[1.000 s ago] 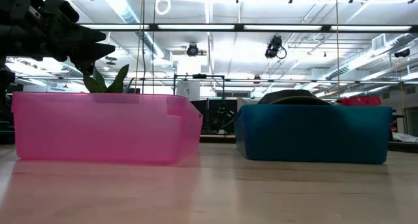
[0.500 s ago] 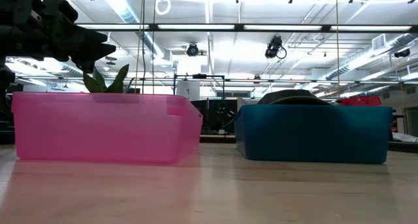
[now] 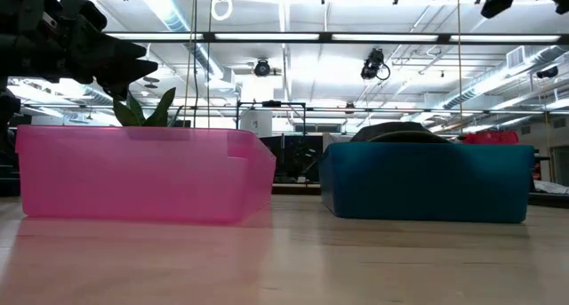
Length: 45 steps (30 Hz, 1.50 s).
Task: Pick & Place hat
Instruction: Put the bottom brown cap into the red bin
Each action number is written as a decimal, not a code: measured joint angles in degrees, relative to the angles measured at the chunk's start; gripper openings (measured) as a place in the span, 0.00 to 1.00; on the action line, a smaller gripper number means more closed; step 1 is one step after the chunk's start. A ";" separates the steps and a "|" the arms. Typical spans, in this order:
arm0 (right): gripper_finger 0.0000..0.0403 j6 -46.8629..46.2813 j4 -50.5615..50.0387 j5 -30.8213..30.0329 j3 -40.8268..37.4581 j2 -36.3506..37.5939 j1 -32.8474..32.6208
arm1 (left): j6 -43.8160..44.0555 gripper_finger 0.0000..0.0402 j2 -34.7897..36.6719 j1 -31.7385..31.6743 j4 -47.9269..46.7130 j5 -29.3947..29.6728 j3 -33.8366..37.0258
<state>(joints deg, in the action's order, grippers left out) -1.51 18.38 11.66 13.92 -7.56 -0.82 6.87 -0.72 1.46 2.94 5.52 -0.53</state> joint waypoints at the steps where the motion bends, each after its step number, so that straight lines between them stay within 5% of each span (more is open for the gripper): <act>1: 0.29 -0.56 1.38 0.59 -1.32 0.74 -0.04 | -0.01 0.46 -0.01 0.01 0.00 -0.01 0.00; 15: 0.29 -0.92 10.91 5.28 -11.50 4.98 0.00 | -0.02 0.46 -0.01 0.02 -0.02 0.00 0.01; 35: 0.29 6.71 -5.26 -7.02 -13.03 4.92 0.00 | -0.02 0.46 -0.01 0.00 -0.02 0.00 0.00; 45: 0.29 6.68 -16.20 -19.55 -13.02 4.92 0.00 | -0.02 0.46 0.00 0.01 -0.02 0.00 0.00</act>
<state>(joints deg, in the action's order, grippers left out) 5.16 2.18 -7.89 0.91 -2.63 -0.82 6.85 -0.72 1.47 2.92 5.52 -0.53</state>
